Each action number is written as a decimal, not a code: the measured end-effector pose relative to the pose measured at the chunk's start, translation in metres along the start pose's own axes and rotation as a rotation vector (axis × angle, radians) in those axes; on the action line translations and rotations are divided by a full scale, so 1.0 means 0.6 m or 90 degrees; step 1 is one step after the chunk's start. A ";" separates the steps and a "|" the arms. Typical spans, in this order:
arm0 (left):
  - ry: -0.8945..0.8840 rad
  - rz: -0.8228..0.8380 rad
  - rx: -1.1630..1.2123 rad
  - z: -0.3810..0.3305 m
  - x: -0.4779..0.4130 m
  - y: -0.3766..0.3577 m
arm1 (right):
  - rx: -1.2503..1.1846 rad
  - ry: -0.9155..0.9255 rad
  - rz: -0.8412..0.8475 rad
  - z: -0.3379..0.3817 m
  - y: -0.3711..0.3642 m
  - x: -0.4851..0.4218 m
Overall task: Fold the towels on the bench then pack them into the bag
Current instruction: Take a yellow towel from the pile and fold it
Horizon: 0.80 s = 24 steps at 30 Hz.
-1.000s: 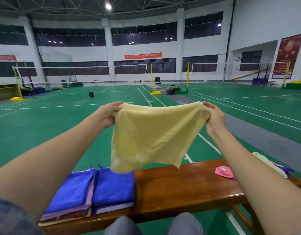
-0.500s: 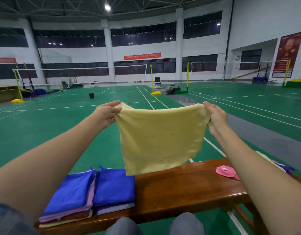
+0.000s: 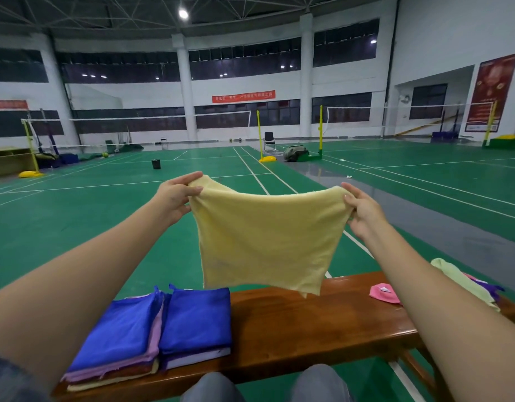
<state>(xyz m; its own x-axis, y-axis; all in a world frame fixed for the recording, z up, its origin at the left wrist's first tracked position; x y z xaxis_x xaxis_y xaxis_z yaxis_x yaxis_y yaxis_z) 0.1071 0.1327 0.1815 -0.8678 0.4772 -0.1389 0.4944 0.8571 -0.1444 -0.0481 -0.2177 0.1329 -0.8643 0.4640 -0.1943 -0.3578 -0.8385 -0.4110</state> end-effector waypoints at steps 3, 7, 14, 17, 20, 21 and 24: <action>-0.011 -0.014 -0.008 -0.003 0.001 0.009 | -0.020 0.014 0.002 0.011 -0.005 0.004; -0.033 -0.022 -0.035 -0.017 0.004 0.007 | -0.058 0.022 -0.022 0.023 -0.003 0.008; -0.052 -0.035 -0.012 -0.017 0.006 0.014 | -0.045 0.027 -0.009 0.022 0.001 0.009; -0.045 -0.033 0.001 -0.008 0.004 0.017 | -0.047 -0.018 0.001 0.006 0.002 0.009; -0.029 -0.023 0.000 0.002 0.003 0.016 | -0.047 -0.057 0.013 -0.005 0.000 0.010; -0.024 -0.024 -0.001 0.004 0.002 0.015 | -0.056 -0.063 0.009 -0.007 0.002 0.009; -0.021 -0.037 -0.007 0.008 0.004 0.015 | -0.086 -0.065 -0.015 -0.010 0.013 0.007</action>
<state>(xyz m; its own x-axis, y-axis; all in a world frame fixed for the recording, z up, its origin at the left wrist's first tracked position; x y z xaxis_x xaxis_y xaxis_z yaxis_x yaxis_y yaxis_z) 0.1097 0.1406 0.1753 -0.8930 0.4193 -0.1634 0.4420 0.8856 -0.1429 -0.0522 -0.2205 0.1235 -0.8903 0.4455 -0.0948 -0.3329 -0.7785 -0.5321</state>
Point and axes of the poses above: each hand's wrist, its own x-axis away from the middle knuckle, its own y-axis out of the back of the hand, z = x × y, the point moved 9 cm from there along -x, towards the middle knuckle, and after that the axes turned 14 degrees about z, right-handed, at the moved point
